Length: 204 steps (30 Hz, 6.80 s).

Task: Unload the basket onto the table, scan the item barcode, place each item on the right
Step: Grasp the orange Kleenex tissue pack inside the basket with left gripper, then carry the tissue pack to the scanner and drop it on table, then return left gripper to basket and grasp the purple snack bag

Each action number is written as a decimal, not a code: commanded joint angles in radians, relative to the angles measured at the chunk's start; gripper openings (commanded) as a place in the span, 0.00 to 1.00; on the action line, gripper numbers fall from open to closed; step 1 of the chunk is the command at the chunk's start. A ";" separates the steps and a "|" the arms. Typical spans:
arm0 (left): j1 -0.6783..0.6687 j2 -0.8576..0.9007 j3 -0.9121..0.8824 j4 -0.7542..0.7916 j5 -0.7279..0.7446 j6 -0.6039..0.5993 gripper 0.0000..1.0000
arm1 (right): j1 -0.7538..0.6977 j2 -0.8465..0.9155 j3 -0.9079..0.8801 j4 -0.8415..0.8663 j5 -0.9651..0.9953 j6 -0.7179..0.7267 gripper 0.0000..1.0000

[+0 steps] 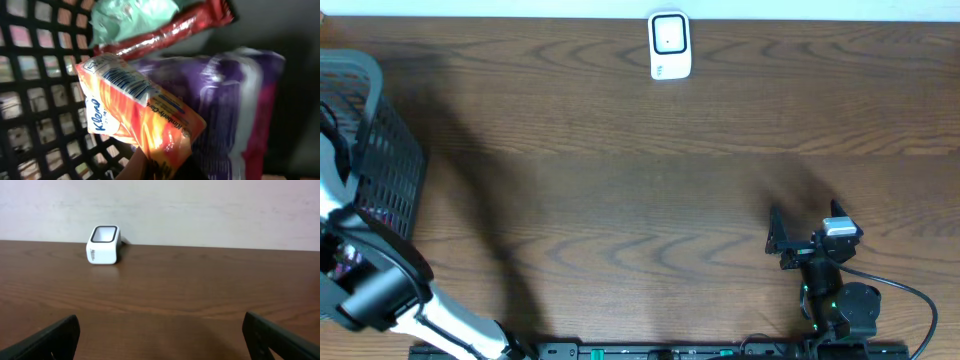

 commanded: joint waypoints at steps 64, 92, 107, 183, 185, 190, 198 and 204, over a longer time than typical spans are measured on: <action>0.083 0.052 -0.046 0.136 0.034 -0.011 0.53 | -0.004 -0.006 -0.002 -0.004 0.001 0.011 0.99; 0.082 0.006 -0.069 0.127 0.027 0.056 0.07 | -0.005 -0.006 -0.002 -0.004 0.001 0.011 0.99; 0.081 -0.517 0.003 0.236 0.504 -0.201 0.07 | -0.005 -0.006 -0.002 -0.004 0.001 0.011 0.99; 0.039 -0.426 0.030 0.178 0.315 0.116 0.87 | -0.004 -0.006 -0.002 -0.004 0.001 0.011 0.99; 0.058 -0.401 -0.023 0.175 0.315 0.116 0.87 | -0.005 -0.006 -0.002 -0.004 0.001 0.011 0.99; 0.072 -0.309 -0.138 0.180 0.315 0.116 0.87 | -0.005 -0.006 -0.002 -0.004 0.001 0.011 0.99; 0.071 -0.114 -0.163 0.177 0.320 0.116 0.87 | -0.005 -0.006 -0.002 -0.004 0.001 0.011 0.99; 0.071 -0.020 -0.163 0.195 0.320 0.116 0.87 | -0.005 -0.006 -0.002 -0.004 0.001 0.011 0.99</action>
